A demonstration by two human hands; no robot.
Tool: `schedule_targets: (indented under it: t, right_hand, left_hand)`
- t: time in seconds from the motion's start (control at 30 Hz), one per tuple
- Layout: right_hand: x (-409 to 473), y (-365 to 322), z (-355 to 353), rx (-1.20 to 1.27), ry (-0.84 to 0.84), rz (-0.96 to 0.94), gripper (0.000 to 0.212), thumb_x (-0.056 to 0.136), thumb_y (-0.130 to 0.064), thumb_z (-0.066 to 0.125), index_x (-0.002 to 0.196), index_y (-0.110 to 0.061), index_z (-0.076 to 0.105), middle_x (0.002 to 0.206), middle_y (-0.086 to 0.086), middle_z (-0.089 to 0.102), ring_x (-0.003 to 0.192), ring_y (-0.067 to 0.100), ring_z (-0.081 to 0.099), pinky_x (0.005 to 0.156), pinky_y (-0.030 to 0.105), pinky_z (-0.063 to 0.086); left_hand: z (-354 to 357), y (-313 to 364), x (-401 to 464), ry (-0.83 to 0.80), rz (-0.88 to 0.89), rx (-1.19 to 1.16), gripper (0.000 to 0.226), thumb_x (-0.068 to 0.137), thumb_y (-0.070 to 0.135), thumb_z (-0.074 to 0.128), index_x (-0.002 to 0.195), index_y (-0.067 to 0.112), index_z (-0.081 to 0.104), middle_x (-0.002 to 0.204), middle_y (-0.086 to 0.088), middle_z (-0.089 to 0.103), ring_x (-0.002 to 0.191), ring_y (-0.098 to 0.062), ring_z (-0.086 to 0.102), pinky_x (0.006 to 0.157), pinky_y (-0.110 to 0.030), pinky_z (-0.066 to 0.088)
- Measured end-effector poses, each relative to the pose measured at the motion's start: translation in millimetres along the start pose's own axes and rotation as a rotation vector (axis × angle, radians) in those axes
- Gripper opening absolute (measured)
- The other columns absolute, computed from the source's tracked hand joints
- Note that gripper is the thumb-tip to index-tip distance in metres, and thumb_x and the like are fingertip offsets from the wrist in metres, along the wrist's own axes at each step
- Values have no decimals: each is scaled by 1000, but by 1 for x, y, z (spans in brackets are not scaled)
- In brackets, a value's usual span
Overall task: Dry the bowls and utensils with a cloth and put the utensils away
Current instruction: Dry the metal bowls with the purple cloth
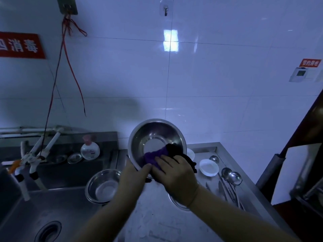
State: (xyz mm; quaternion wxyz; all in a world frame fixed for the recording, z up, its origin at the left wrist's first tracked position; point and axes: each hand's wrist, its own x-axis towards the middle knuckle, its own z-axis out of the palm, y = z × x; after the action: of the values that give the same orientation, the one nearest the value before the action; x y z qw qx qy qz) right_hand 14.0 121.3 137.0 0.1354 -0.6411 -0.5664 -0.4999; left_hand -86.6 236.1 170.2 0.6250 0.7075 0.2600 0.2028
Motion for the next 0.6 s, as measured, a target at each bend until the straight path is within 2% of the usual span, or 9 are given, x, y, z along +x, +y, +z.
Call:
schedule_targets:
  t: [0.07,0.17,0.27,0.37,0.5,0.6]
  right_hand:
    - [-4,-13,0,-3,-31,62,17,95,-28,61,99,-18,74,96,7,74,88,21,70,71,33,54]
    - [-16,-21,0,27,-63,83,22,97,-29,57,102,-17,74,99,8,74,91,22,70,69,34,56]
    - [-28,-8,-3,58,-91,-47,22,95,-29,57,103,-17,74,103,9,73,94,23,70,69,33,56]
    - [-37,19,-9,110,-128,-255,20,91,-31,63,103,-19,73,108,8,71,99,24,68,73,32,54]
    - [-35,45,-13,197,-125,-415,11,90,-22,66,97,-20,74,107,7,72,100,25,68,73,34,54]
    - [-25,38,-10,157,-72,-306,11,90,-19,65,92,-18,75,99,8,73,90,24,69,66,32,52]
  left_hand:
    - [10,-8,-5,59,-10,-63,13,89,5,53,99,11,60,78,-10,68,61,-16,66,46,-18,50]
    - [2,-9,0,37,-19,-25,15,85,-2,50,91,6,60,65,-14,67,58,-28,66,47,-30,54]
    - [-9,-4,6,-61,6,86,15,81,-6,50,85,5,58,60,-16,65,52,-32,61,46,-34,51]
    - [-24,6,18,-155,13,216,13,77,-7,54,81,2,62,65,-15,67,58,-27,64,56,-39,54]
    - [-39,23,33,-289,-10,388,19,75,-8,51,79,4,66,55,-2,64,42,-10,57,41,-20,42]
    - [-33,24,29,-152,0,231,18,79,-2,54,87,10,63,66,-12,65,48,-17,55,40,-23,40]
